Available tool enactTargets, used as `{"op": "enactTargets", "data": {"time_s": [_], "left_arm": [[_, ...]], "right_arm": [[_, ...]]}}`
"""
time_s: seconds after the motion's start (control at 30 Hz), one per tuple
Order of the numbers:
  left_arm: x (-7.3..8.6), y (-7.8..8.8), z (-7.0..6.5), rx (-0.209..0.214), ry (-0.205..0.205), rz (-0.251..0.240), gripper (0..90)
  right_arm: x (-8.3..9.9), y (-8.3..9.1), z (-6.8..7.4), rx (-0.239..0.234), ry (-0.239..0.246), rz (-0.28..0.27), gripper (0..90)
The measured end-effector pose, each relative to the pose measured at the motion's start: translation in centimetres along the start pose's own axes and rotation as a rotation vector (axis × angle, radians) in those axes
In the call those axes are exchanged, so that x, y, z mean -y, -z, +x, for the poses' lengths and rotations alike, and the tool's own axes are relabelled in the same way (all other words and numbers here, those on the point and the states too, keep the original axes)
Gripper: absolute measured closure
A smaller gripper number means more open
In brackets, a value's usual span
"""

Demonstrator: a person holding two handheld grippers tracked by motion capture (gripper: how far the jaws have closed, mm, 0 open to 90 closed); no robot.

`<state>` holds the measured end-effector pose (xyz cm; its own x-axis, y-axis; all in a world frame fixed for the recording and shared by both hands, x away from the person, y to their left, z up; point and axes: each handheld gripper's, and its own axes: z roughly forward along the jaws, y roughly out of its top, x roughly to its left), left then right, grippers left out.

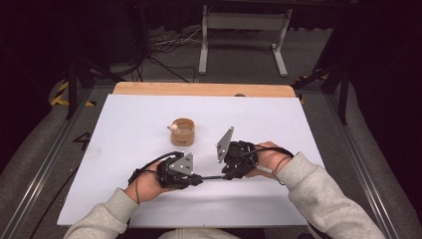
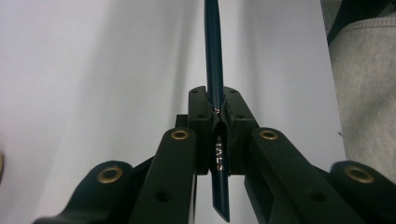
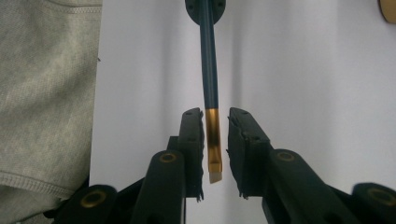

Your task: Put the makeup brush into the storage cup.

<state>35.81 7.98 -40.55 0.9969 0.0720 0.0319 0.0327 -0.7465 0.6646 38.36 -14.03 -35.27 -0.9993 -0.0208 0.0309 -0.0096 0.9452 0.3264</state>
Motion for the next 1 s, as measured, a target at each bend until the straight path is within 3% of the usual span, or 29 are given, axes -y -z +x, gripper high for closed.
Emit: {"op": "enactTargets", "data": {"time_s": [0.33,0.53,0.83,1.0], "left_arm": [[0.0,0.2,0.0,-0.001,-0.016,-0.009,84.4],[0.0,0.2,-0.1,0.004,-0.021,-0.010,84.3],[0.1,0.2,-0.2,0.001,-0.036,-0.019,84.3],[0.2,0.2,0.0,0.008,-0.022,-0.021,83.9]], "right_arm": [[1.3,-0.6,-0.1,-0.023,-0.011,-0.022,74.2],[1.7,-0.8,0.0,-0.032,-0.006,-0.041,81.7],[1.7,-0.7,0.1,-0.037,0.015,-0.037,83.9],[1.7,-0.7,0.1,-0.029,0.022,-0.035,84.2]]}}
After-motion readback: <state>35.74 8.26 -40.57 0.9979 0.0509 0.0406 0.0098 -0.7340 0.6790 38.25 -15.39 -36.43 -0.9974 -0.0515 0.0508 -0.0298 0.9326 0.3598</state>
